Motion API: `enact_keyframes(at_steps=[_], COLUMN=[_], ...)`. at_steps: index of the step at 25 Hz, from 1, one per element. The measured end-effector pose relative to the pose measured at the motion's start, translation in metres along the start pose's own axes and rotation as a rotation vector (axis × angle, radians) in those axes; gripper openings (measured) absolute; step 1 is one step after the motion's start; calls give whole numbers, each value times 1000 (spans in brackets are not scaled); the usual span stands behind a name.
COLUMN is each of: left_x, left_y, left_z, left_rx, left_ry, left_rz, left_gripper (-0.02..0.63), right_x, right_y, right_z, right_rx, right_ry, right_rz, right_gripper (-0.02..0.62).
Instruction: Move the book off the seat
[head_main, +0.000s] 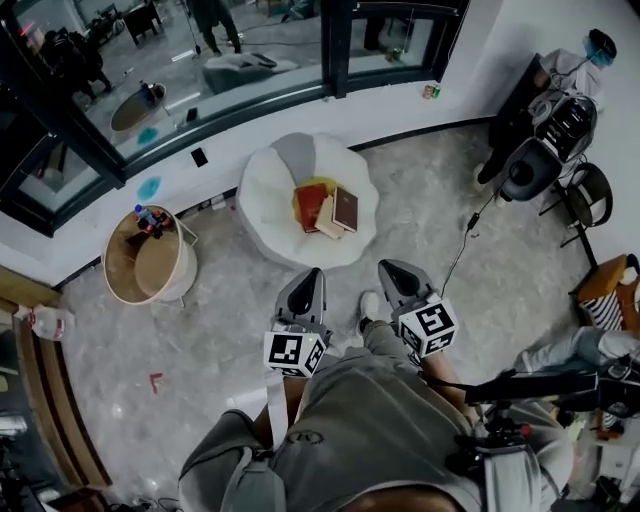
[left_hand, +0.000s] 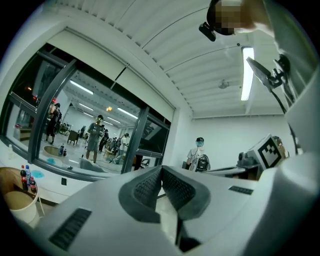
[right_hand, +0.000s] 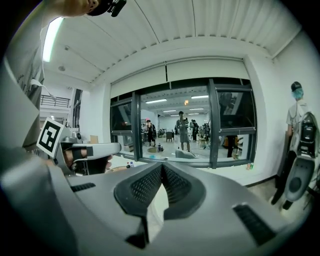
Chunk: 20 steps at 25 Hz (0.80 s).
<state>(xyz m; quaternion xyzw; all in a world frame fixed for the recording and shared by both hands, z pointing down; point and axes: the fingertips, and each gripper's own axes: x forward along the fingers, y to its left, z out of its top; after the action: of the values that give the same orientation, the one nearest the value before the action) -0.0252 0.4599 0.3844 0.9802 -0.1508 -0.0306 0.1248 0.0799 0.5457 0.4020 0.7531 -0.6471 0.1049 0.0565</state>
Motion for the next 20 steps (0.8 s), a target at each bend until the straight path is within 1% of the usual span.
enact_keyframes(at_steps=[2,4,8,11,13,15,17,20], left_x=[10,17,50,80,100,127,161,207], left_y=[7,17,39,73,103,127,145,166], left_z=[1,0,-7,2,14,24,36,62], left_rx=[-14,-22,-49,-45,-33,-7,31,99], left_ry=[-6,-9,-17,-22,-22,-10,-4,-28], left_rz=[20,70,173,262,320,353,376,424], left_gripper=[12,12,12,12,12,12,12,12], right_x=[20,44,102,164,205,240,270,308], right_y=[-13,-23,-51,-64,-69,-84,-108,-140], right_z=[3,7,13,30,50,66,76,85], right_rx=[11,27,36,39,30,33,53,66], right_ry=[3,-13,-37,-54,-84,-106,-106,-85], right_rz=[9,37,109,194,252,283,305,340], right_gripper=[14,14,14,14,14,14,14,14])
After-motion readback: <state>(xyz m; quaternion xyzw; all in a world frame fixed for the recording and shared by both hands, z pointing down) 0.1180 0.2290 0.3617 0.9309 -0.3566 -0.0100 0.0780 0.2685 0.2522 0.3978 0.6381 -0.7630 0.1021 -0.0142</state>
